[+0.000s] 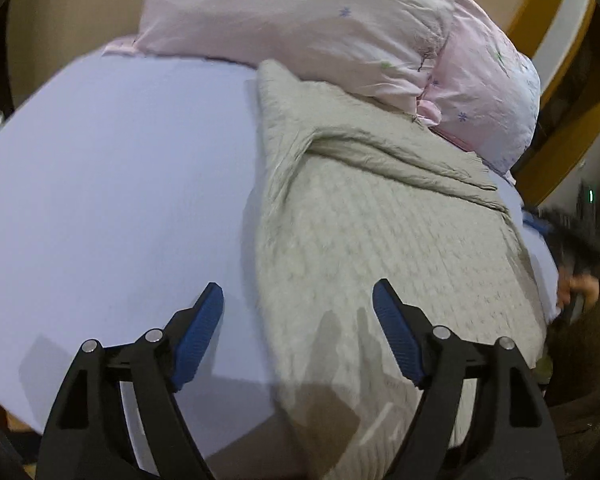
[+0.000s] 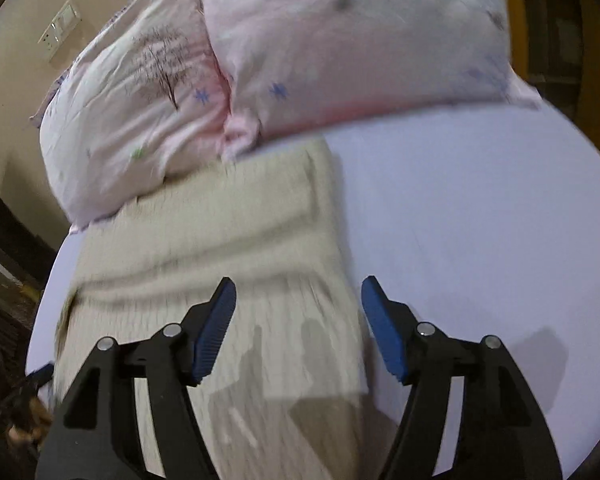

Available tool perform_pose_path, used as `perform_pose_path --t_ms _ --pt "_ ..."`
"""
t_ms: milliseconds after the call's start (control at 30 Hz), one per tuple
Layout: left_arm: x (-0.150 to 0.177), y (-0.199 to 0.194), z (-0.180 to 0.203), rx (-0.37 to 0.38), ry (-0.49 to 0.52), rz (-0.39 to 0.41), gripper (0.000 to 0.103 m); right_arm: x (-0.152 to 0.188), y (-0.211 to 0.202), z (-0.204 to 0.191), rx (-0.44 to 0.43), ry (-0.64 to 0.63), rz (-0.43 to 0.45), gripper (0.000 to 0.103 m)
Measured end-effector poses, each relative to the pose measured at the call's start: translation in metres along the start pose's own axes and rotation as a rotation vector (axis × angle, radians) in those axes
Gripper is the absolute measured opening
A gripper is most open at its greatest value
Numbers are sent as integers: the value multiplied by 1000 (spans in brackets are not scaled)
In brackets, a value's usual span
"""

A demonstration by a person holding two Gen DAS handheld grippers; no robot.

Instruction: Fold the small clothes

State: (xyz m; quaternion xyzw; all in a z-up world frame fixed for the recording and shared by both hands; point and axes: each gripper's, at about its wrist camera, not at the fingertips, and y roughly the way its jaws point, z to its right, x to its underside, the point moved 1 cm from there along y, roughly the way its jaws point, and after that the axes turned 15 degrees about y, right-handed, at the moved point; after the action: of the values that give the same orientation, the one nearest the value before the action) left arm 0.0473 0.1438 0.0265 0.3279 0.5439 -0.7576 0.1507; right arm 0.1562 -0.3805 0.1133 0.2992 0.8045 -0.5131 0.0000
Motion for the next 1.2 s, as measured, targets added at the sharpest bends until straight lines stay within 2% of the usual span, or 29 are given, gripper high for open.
perform_pose_path --t_ms 67,167,233,333,400,433,533,600,700,733,767,800,833,867,900,967,1033,1100,1200 --pt "9 -7 -2 41 -21 25 78 21 -7 13 -24 24 -53 44" --pt "21 -14 2 155 -44 44 77 57 -17 29 -113 54 -143 34" --pt "30 -18 8 220 -50 55 74 78 -28 37 -174 69 -165 34" --pt "51 -26 13 301 -81 74 66 105 -44 59 -361 173 -222 33" --pt "61 -29 12 341 -119 86 58 119 -52 72 -414 218 -241 33" --pt "65 -29 11 356 -136 90 56 122 -56 77 -418 229 -234 33" --pt "75 -32 8 388 -187 100 51 127 -70 88 -335 237 -152 19" --pt "77 -33 10 381 -191 106 51 132 -73 84 -330 207 -145 20" --pt "76 -32 18 381 -174 94 51 142 -67 73 -398 168 -236 20" --pt "77 -31 20 389 -169 87 51 144 -66 73 -418 156 -263 17" --pt "77 -30 23 402 -162 73 48 148 -62 66 -436 141 -301 8" --pt "76 -28 27 406 -154 57 40 152 -59 63 -452 131 -320 8" --pt "75 -24 30 414 -150 32 30 152 -59 60 -477 127 -317 8" --pt "75 -21 30 419 -149 13 12 149 -61 57 -514 133 -306 8" --pt "74 -19 31 430 -151 6 8 144 -64 54 -550 138 -288 8" --pt "64 -20 28 457 -160 26 7 123 -75 43 -639 121 -217 7" --pt "43 -27 22 465 -155 69 7 101 -83 32 -676 96 -156 7" --pt "19 -32 16 433 -123 112 7 70 -85 19 -698 78 -95 7" --pt "-35 -29 -4 354 -109 187 7 16 -68 -4 -699 93 0 7"
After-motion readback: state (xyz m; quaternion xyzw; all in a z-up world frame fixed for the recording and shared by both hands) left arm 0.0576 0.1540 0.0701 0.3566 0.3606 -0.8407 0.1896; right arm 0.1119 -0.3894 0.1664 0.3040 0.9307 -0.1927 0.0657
